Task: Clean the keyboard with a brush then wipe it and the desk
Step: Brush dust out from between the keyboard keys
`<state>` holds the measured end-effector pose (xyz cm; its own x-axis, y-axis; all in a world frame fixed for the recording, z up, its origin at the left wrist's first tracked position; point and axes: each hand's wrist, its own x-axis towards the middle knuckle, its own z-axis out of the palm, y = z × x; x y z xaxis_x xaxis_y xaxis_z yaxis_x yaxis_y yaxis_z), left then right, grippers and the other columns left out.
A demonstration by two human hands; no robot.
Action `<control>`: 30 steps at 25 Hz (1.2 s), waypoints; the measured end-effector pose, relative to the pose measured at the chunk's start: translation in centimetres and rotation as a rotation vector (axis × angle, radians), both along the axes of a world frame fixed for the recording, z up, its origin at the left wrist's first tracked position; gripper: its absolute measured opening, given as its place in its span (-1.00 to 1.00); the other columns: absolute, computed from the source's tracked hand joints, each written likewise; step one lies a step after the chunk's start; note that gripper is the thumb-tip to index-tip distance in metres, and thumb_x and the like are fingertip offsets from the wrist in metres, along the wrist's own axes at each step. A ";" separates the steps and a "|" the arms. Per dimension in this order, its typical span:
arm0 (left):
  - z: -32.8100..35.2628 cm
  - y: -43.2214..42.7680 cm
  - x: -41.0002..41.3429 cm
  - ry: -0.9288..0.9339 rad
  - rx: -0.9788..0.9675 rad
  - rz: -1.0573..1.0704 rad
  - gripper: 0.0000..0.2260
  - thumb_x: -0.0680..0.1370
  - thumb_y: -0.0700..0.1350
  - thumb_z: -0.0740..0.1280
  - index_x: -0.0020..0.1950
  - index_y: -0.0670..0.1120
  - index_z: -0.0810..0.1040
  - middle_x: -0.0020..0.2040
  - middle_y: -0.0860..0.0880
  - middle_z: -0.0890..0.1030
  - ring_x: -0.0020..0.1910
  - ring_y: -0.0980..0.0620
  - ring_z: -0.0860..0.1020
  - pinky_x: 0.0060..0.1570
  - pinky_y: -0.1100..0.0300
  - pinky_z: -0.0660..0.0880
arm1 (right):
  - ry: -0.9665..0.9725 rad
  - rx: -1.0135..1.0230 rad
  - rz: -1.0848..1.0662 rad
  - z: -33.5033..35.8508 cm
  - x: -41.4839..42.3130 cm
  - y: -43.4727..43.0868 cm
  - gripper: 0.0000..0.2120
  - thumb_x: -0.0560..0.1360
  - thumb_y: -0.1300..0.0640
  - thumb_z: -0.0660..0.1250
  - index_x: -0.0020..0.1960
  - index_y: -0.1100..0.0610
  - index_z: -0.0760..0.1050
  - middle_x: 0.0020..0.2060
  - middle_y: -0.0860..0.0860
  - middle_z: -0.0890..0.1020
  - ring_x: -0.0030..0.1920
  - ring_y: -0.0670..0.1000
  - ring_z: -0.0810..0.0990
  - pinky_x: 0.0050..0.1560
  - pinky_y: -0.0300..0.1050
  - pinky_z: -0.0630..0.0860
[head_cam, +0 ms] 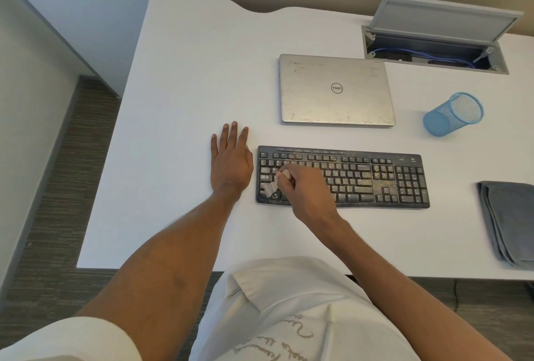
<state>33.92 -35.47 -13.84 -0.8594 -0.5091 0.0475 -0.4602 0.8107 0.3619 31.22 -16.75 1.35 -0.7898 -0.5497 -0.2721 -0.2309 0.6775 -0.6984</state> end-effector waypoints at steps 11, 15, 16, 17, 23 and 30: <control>0.0 0.0 0.0 -0.005 -0.002 0.005 -0.48 0.71 -0.06 -0.02 0.69 -0.01 0.26 0.73 -0.07 0.17 0.73 -0.07 0.04 0.69 -0.14 -0.08 | 0.011 0.044 -0.106 -0.3 -0.5 -0.8 -0.79 0.61 0.16 0.24 -0.13 0.18 0.59 -0.39 0.02 0.58 -0.43 -0.05 0.41 -0.37 -0.04 0.43; 0.1 0.1 -0.1 -0.010 -0.003 0.001 -0.49 0.71 -0.06 -0.02 0.69 -0.02 0.25 0.73 -0.08 0.17 0.73 -0.07 0.04 0.69 -0.14 -0.08 | 0.046 -0.027 -0.118 0.5 -0.3 -1.2 -0.76 0.61 0.17 0.25 -0.19 0.15 0.58 -0.44 -0.10 0.54 -0.45 -0.10 0.41 -0.40 -0.19 0.37; 0.1 0.0 0.0 -0.009 -0.005 0.000 -0.49 0.71 -0.07 -0.01 0.69 -0.02 0.25 0.73 -0.08 0.17 0.73 -0.08 0.04 0.69 -0.14 -0.08 | 0.025 -0.061 -0.115 0.4 -0.1 -1.4 -0.77 0.62 0.15 0.26 -0.17 0.14 0.59 -0.41 -0.08 0.56 -0.43 -0.10 0.43 -0.38 -0.17 0.40; 0.1 0.0 0.0 -0.009 -0.006 -0.001 -0.49 0.71 -0.07 -0.01 0.69 -0.02 0.25 0.73 -0.08 0.17 0.73 -0.08 0.04 0.69 -0.14 -0.08 | 0.009 -0.070 -0.111 0.1 0.0 -1.5 -0.78 0.63 0.14 0.27 -0.14 0.14 0.60 -0.38 -0.05 0.59 -0.40 -0.08 0.46 -0.34 -0.13 0.44; 0.0 0.0 0.0 -0.019 -0.011 0.002 -0.47 0.70 -0.04 -0.05 0.69 -0.01 0.25 0.73 -0.07 0.17 0.73 -0.07 0.03 0.69 -0.14 -0.08 | 0.170 0.142 -0.064 0.2 -0.7 -0.8 -0.76 0.63 0.15 0.19 -0.16 0.17 0.53 -0.41 -0.04 0.54 -0.35 0.04 0.52 -0.29 0.00 0.46; -0.1 -0.1 -0.1 -0.029 -0.013 -0.002 -0.45 0.69 -0.04 -0.09 0.69 -0.01 0.26 0.73 -0.07 0.17 0.73 -0.07 0.04 0.69 -0.15 -0.06 | 0.113 -0.089 0.150 -0.8 -0.7 -1.5 -0.84 0.64 0.18 0.29 0.02 0.10 0.67 -0.13 -0.01 0.66 -0.08 0.00 0.56 0.04 0.00 0.48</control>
<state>33.81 -35.58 -13.93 -0.8616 -0.5068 0.0297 -0.4686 0.8164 0.3376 30.53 -18.27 0.59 -0.7199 -0.6815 -0.1313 -0.4053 0.5663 -0.7176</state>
